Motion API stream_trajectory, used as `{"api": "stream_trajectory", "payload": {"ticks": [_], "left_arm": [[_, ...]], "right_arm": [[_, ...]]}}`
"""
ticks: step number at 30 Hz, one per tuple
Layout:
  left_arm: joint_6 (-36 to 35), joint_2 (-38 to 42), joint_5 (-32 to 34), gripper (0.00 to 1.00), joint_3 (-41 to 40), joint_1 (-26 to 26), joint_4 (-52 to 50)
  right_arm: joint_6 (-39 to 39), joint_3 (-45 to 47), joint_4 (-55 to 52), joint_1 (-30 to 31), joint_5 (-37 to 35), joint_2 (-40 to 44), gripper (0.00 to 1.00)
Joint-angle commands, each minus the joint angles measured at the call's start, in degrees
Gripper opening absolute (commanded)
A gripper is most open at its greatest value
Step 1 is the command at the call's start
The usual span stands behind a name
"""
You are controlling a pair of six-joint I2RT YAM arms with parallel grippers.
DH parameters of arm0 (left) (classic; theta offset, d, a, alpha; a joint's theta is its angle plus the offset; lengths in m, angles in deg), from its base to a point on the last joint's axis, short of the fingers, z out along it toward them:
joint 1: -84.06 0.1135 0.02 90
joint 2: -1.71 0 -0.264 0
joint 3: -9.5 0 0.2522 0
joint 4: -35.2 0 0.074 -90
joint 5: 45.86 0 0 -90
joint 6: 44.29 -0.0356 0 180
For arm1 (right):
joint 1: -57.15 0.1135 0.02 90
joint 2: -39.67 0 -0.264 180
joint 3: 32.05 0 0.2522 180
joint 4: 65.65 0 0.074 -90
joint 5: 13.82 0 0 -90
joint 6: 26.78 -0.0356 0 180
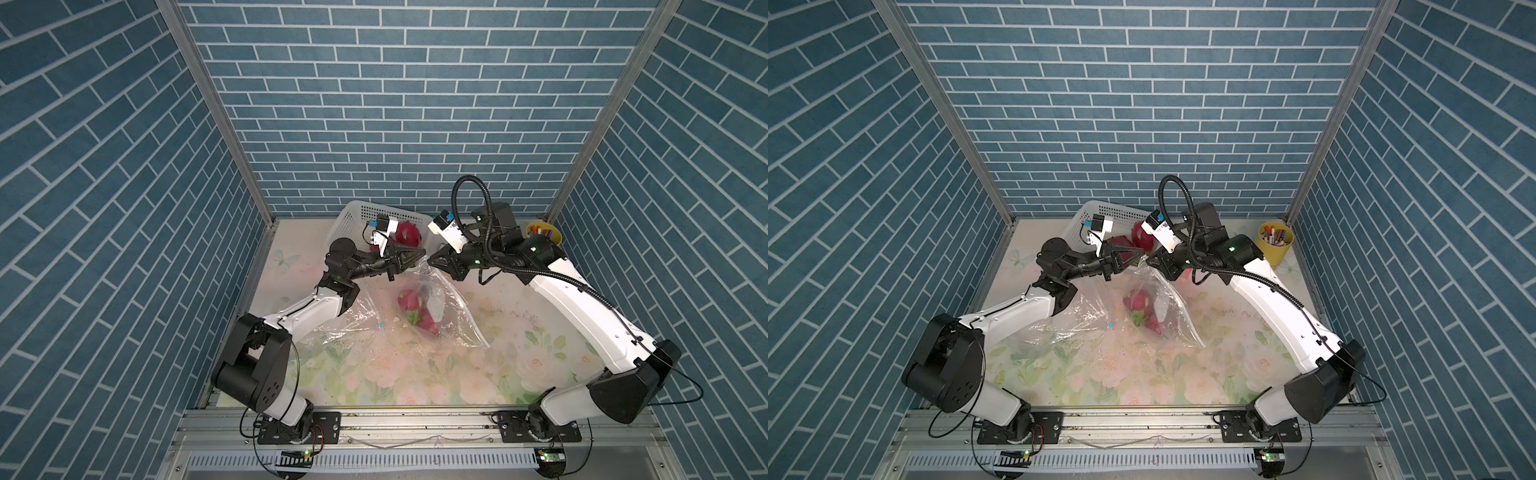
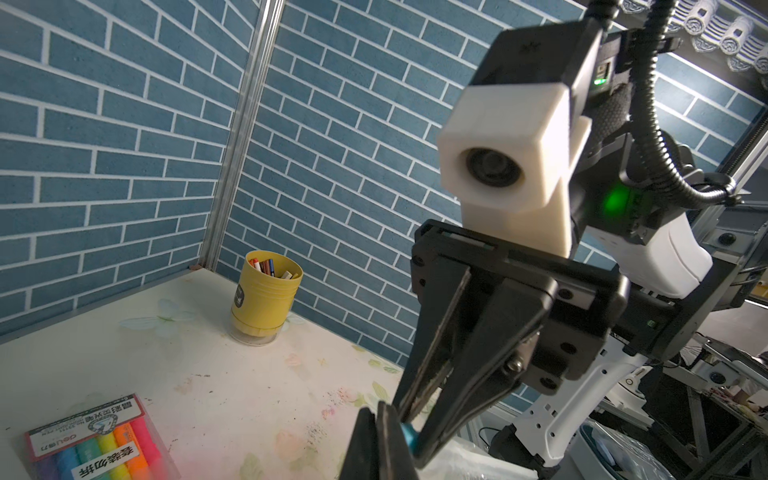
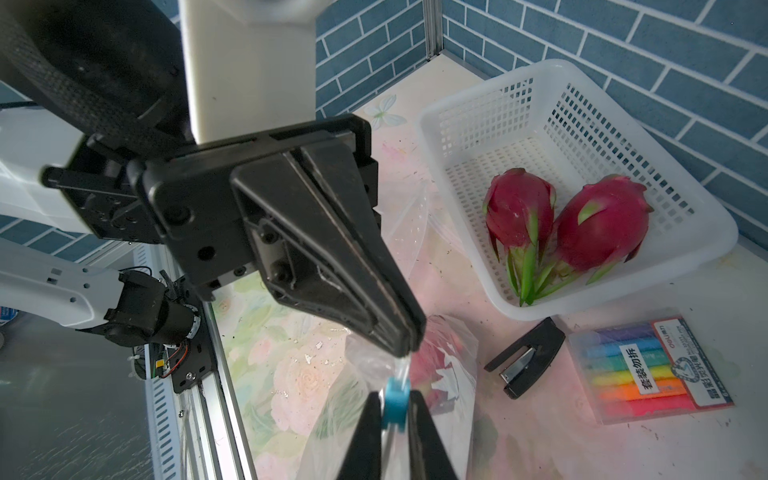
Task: Open the zip-top bag and take out the dragon fruit
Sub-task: Unzip the zipper on the zipper food storage bag.
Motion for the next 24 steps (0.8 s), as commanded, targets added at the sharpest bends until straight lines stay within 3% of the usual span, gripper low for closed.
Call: {"api": "stream_trajectory", "payload": {"ticks": [1,9,24], "left_arm": [[-1.4,1.4,4.3,0.0,1.9,0.9,0.0],[-4.2,3.1,6.9,0.0,2.2,2.3,-3.8],[-4.5,3.6,11.4,0.0,2.1,6.0,-6.0]], "right_arm": [[-0.4,1.0,-3.5,0.9,2.9,2.0,0.14],[-1.9,5.0,-4.0,0.9,2.0,4.5,0.12],[-10.1,21.0,-1.6,0.9,1.1,15.2,0.12]]}}
